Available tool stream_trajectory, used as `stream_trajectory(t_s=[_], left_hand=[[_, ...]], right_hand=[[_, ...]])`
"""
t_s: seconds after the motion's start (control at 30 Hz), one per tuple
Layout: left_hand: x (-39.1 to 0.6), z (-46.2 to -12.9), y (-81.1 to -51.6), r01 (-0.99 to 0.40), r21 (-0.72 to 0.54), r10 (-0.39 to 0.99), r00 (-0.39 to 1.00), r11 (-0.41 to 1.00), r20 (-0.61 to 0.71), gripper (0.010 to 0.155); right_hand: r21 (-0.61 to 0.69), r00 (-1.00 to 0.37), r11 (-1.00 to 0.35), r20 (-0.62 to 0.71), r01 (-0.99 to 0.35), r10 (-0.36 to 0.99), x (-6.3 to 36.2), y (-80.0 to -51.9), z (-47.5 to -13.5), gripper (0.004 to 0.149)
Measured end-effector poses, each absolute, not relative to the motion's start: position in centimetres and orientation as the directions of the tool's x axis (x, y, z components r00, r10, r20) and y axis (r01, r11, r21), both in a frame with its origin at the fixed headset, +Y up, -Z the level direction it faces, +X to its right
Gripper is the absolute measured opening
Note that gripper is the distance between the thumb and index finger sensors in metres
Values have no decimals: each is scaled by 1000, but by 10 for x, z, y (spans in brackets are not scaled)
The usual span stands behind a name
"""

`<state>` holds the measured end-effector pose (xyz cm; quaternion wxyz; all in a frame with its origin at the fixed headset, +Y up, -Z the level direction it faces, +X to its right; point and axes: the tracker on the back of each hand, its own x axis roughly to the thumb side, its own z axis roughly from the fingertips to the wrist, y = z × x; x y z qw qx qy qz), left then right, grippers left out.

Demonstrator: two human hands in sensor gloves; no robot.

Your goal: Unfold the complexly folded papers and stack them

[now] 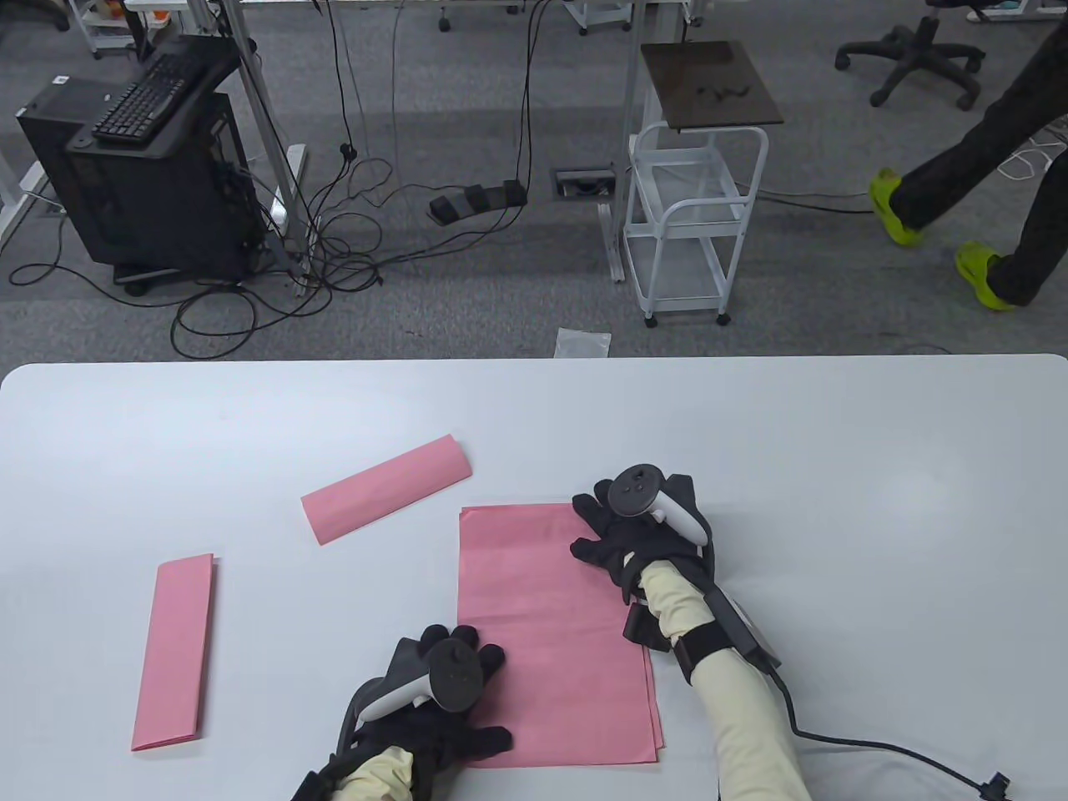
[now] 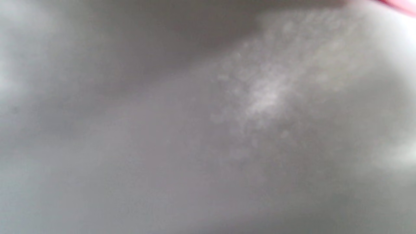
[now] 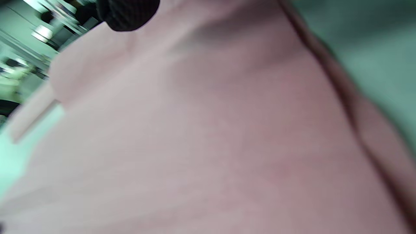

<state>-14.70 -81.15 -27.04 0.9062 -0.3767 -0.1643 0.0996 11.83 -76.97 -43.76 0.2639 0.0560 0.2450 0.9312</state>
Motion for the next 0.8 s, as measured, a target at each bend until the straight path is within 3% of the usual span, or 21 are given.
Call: stream_trajectory(t_s=[0.07, 0.2, 0.37, 0.6, 0.67, 0.8], left_hand=[[-147, -270, -812, -57, -716, 305, 926, 696, 222, 93], [-147, -271, -811, -58, -716, 306, 925, 696, 223, 93], [-147, -271, -811, -60, -712, 306, 926, 699, 222, 93], [-146, -271, -811, -80, -706, 311, 928, 703, 205, 93], [-144, -272, -807, -75, -707, 301, 932, 703, 200, 93], [-122, -273, -790, -13, -658, 244, 934, 753, 260, 82]], right_hand=[[442, -856, -786, 71, -433, 512, 121, -757, -420, 71], [559, -862, -788, 236, -258, 449, 126, -760, -359, 72], [655, -856, -738, 279, -161, 434, 139, -783, -294, 74], [676, -884, -727, 259, -121, 388, 147, -805, -282, 74], [684, -872, -708, 227, -174, 433, 148, -806, -282, 74], [688, -872, -707, 237, -161, 429, 148, -807, -282, 74]])
